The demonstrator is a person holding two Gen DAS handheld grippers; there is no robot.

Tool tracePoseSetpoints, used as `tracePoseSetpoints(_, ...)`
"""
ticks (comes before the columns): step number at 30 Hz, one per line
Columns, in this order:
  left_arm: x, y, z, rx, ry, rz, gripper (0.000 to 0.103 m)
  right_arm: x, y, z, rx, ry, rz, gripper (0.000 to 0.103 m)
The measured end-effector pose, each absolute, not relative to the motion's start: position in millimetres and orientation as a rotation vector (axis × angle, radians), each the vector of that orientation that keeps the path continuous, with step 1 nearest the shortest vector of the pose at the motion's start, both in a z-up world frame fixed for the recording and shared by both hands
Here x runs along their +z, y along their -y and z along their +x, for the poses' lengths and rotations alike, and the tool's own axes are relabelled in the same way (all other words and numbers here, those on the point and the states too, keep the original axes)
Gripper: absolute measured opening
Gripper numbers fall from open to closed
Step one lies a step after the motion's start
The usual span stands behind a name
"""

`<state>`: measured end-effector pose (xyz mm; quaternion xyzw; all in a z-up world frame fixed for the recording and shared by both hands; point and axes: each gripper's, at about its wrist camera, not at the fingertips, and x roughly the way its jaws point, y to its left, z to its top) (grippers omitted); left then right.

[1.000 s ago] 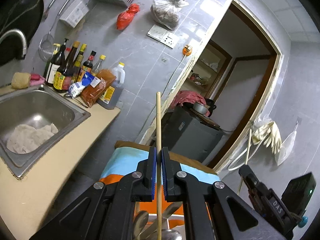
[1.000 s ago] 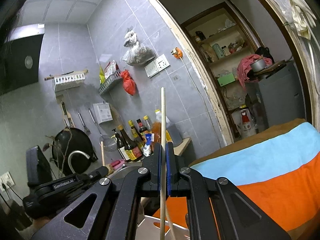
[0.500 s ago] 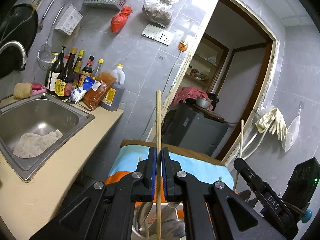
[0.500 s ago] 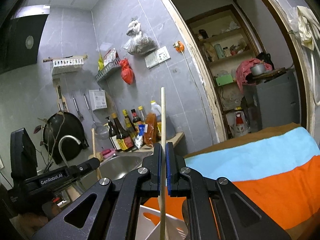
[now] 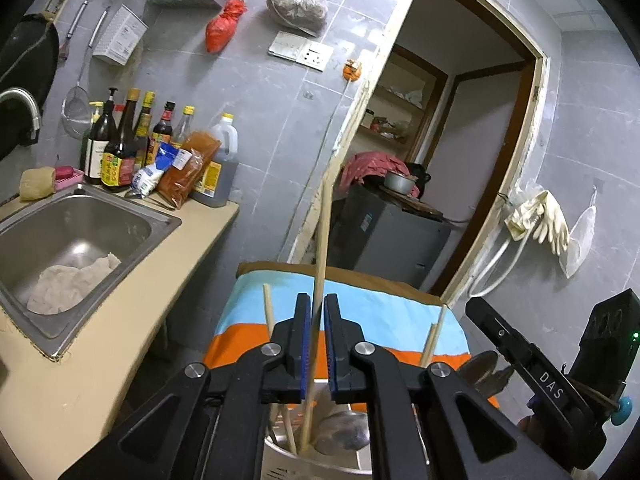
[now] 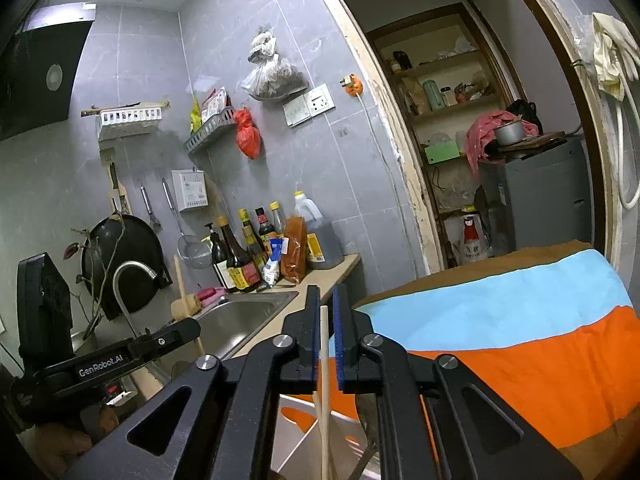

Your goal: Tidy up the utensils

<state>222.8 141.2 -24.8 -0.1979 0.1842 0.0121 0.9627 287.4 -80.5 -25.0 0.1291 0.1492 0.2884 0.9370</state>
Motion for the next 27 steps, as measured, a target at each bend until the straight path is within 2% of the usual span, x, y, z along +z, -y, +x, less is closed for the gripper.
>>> tracePoseSetpoints(1,-25,-141,223,0.015,-0.382,-0.403,0.013,-23,82,285,0.587,-0.308,0.262,0.025)
tracePoseSetpoints(3,-25,-141,224,0.0,-0.397,-0.411,0.021,-20,85,283,0.58,-0.312,0.269,0.035)
tracePoseSetpoints(10,-22,-134,220,-0.03,-0.433,-0.403,0.023,-10,105,272,0.539,-0.337,0.271,0.036)
tracePoseSetpoints(12,-17,-129,215,-0.034,-0.425,-0.4,0.038,-6,111,267,0.524,-0.341,0.266,0.043)
tracePoseSetpoints(14,-11,-125,207,-0.037,-0.407,-0.409,0.046,-1,121,260,0.506,-0.344,0.266,0.051)
tracePoseSetpoints(17,-5,-116,198,-0.04,-0.4,-0.401,0.047,6,134,248,0.492,-0.347,0.256,0.055)
tracePoseSetpoints(19,0,-107,188,-0.041,-0.398,-0.381,0.052,12,145,237,0.48,-0.347,0.245,0.063)
tracePoseSetpoints(22,5,-94,173,-0.046,-0.401,-0.361,0.058,19,160,223,0.462,-0.352,0.236,0.069)
tracePoseSetpoints(25,8,-80,156,-0.04,-0.409,-0.341,0.067,26,177,206,0.443,-0.36,0.22,0.074)
tracePoseSetpoints(27,10,-69,140,-0.029,-0.417,-0.331,0.079,30,186,194,0.416,-0.366,0.199,0.082)
